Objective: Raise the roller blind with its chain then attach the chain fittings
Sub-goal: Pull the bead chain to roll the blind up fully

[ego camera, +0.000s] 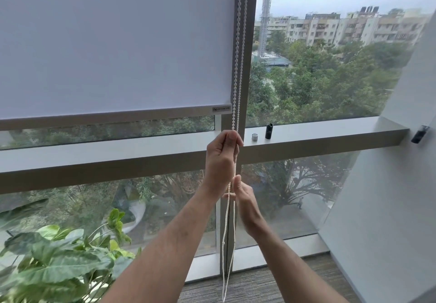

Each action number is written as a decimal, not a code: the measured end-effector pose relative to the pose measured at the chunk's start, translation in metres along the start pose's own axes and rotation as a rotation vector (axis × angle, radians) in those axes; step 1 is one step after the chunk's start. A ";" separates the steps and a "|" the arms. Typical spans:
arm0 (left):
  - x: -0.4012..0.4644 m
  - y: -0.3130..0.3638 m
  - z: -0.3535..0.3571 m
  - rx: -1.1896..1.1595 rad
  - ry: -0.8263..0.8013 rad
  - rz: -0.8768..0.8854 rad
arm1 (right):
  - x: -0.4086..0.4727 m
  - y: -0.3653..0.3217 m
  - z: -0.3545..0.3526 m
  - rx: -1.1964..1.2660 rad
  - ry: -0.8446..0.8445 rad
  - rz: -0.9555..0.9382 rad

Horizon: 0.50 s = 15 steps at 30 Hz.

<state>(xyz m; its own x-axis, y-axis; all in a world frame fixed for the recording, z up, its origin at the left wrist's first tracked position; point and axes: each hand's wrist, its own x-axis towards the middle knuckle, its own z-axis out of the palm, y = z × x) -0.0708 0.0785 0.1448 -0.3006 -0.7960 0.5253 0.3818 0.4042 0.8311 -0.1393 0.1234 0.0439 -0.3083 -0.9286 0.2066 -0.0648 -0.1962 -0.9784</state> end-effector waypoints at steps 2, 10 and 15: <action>-0.009 -0.012 -0.005 0.038 -0.006 -0.037 | 0.011 -0.013 -0.008 -0.001 0.061 -0.005; -0.049 -0.058 -0.012 0.047 0.013 -0.174 | 0.051 -0.112 -0.001 0.189 0.053 -0.220; -0.053 -0.061 -0.014 0.064 -0.023 -0.163 | 0.066 -0.157 0.014 0.258 0.070 -0.375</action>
<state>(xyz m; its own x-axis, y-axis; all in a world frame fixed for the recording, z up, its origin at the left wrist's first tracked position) -0.0661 0.0896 0.0633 -0.3742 -0.8430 0.3864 0.2704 0.2993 0.9150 -0.1365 0.0884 0.2116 -0.3726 -0.7569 0.5369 0.0512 -0.5944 -0.8025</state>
